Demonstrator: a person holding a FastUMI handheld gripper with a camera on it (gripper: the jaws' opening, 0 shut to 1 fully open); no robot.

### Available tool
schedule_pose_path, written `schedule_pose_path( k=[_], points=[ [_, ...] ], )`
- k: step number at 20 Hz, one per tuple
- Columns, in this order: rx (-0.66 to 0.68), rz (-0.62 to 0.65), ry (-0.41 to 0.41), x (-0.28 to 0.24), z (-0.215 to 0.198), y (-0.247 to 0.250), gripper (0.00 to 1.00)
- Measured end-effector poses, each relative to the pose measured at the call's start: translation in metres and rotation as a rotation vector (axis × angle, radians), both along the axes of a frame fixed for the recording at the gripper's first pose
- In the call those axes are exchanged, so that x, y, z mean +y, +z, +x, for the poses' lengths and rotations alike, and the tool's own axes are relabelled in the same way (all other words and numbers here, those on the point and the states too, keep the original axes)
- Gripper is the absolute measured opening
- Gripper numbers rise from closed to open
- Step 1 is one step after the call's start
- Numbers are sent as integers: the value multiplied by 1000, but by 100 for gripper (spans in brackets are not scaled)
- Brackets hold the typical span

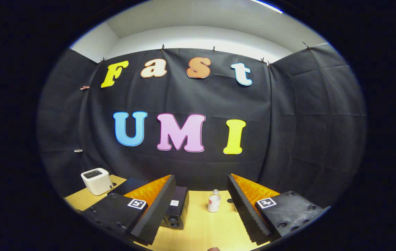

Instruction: Open the toaster oven, put the food inside, and close the toaster oven door.

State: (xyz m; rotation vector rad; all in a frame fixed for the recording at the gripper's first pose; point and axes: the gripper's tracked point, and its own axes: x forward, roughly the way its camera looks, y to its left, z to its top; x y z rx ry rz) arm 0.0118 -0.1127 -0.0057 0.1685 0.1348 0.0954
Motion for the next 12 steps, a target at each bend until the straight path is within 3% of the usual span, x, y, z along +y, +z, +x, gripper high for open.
schedule_pose_path(
  k=[12],
  points=[
    [23,15,2,-13,-1,-11,98]
  ],
)
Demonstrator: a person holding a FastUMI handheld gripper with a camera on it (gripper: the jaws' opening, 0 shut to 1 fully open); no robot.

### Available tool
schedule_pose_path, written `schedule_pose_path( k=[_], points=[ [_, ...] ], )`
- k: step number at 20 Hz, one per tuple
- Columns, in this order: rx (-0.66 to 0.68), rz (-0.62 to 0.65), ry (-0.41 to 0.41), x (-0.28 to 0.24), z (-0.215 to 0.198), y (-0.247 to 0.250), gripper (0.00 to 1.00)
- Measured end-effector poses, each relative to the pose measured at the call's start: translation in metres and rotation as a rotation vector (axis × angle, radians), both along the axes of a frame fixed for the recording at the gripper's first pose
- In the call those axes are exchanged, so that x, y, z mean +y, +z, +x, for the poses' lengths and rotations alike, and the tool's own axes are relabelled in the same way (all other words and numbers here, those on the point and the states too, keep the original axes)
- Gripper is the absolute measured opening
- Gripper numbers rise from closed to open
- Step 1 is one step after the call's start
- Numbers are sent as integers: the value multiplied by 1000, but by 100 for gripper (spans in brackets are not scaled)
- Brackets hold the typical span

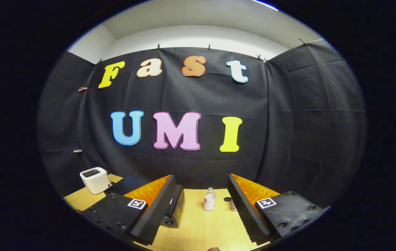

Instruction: Open the toaster oven, put the food inside, and close the toaster oven door.

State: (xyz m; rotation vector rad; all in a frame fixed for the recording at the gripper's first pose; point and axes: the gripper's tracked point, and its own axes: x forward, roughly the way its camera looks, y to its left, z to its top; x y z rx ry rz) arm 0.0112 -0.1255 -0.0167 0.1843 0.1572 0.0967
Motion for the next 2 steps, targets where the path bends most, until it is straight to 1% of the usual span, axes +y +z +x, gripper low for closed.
schedule_pose_path(
  k=[2],
  points=[
    [8,1,1,0,-1,-2,98]
  ],
)
